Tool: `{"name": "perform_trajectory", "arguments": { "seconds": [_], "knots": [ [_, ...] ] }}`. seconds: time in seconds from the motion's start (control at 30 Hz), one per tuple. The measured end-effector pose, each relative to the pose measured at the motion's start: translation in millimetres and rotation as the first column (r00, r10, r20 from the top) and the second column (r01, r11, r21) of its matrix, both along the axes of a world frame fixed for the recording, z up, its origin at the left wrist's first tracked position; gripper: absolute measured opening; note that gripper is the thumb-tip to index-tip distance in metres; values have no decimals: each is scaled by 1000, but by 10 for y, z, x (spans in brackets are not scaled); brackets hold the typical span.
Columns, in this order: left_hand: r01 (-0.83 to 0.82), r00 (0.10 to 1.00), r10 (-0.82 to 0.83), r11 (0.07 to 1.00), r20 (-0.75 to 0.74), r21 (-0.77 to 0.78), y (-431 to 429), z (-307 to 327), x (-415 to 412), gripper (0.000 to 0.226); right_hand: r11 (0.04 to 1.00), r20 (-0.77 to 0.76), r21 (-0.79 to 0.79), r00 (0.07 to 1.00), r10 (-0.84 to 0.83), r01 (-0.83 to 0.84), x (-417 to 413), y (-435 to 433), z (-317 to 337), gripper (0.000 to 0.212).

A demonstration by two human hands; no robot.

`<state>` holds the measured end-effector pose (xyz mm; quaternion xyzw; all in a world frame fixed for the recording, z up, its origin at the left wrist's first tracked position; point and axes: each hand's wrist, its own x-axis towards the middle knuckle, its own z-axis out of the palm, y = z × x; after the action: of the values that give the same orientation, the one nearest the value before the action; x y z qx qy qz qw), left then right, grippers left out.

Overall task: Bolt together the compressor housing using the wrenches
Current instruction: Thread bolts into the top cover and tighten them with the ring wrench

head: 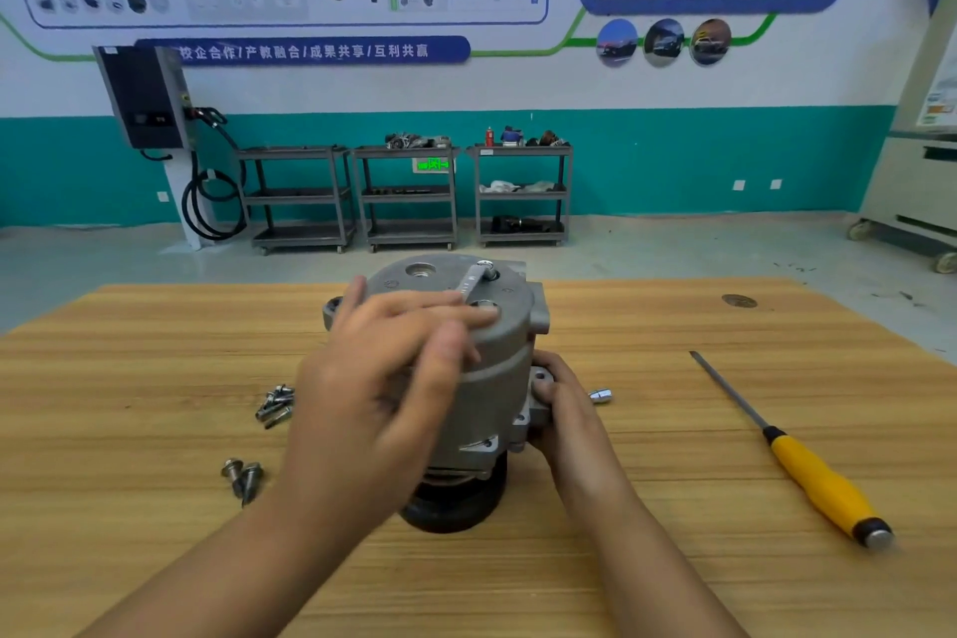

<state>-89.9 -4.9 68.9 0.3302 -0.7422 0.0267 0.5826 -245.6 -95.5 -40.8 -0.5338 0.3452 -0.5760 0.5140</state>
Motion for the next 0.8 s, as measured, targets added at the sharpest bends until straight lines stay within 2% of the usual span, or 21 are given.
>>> {"name": "perform_trajectory", "arguments": {
  "seconds": [0.1,0.17,0.27,0.33,0.43,0.57,0.63,0.73,0.8],
  "knots": [
    [-26,984,36,998,-175,61,-129,13,223,25,1000,-14,6,1000,-12,12,-8,43,43,34],
    [-105,955,146,981,-259,166,-275,87,366,25,1000,-25,19,999,-25,25,-13,52,38,35],
    [-195,910,331,873,-249,446,-567,257,556,22,1000,-55,10,998,-6,7,-5,64,64,35],
    [-119,912,326,792,-251,598,-771,385,632,21,1000,-60,3,998,-6,6,-5,52,60,35],
    [-64,932,294,712,-214,700,-1059,571,598,27,1000,-45,3,999,-7,7,-17,29,41,35],
    [-173,956,292,639,-28,749,-1424,748,314,32,1000,-3,3,1000,21,-21,-33,26,37,34],
    [-279,950,290,625,115,729,-1572,817,146,38,1000,-18,-2,1000,7,-7,-29,21,17,34],
    [-540,836,300,598,459,592,-1631,954,-134,46,1000,-62,-13,998,-1,0,-29,14,-4,35],
    [-572,800,247,588,547,572,-1636,1027,-343,45,1000,-89,-4,996,-9,9,-32,1,-9,37]
  ]
}}
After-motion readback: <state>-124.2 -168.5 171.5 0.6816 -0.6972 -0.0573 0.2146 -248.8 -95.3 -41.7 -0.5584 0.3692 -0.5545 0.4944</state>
